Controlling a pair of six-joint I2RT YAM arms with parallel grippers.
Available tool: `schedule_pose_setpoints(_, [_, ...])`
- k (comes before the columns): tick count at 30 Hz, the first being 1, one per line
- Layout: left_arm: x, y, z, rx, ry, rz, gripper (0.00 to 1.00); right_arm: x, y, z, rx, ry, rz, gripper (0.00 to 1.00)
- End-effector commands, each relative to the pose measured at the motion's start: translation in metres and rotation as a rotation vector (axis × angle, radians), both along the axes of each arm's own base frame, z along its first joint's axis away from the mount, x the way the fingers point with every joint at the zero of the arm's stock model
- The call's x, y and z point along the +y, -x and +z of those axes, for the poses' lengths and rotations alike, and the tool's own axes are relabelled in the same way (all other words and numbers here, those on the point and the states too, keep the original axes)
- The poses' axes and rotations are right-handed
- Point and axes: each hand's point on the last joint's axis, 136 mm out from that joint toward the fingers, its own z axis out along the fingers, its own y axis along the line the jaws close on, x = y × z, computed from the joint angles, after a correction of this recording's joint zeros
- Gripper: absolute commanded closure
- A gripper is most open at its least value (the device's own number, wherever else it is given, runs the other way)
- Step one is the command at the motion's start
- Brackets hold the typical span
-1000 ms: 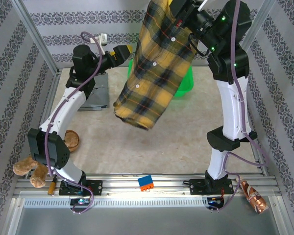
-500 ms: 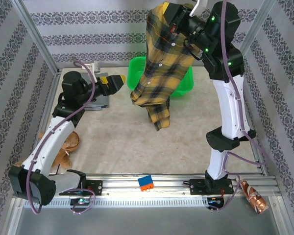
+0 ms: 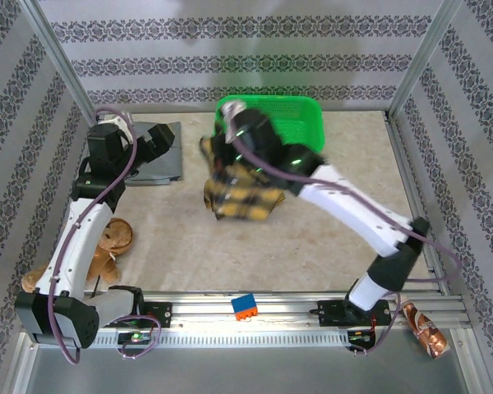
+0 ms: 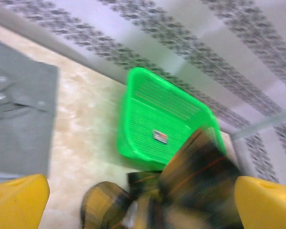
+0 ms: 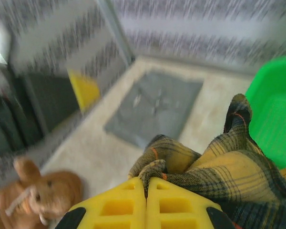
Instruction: Fold and stack the long sleeve shirts
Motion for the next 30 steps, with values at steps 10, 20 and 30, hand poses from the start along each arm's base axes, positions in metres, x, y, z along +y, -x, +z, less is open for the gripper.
schedule_pose_setpoints(10, [0.044,0.042,-0.062,0.211,-0.038,0.182,0.01,0.034,0.021,-0.024,0.042,-0.077,0.141,0.11])
schedule_pose_setpoints(20, [-0.048,0.077,-0.102,0.411,-0.032,-0.175,0.00,-0.226,-0.117,-0.114,0.271,0.203,-0.503,0.10])
schedule_pose_setpoints(30, [-0.113,0.085,-0.121,0.428,-0.288,-0.485,0.00,-0.342,-0.190,-0.191,0.396,0.334,-0.604,0.15])
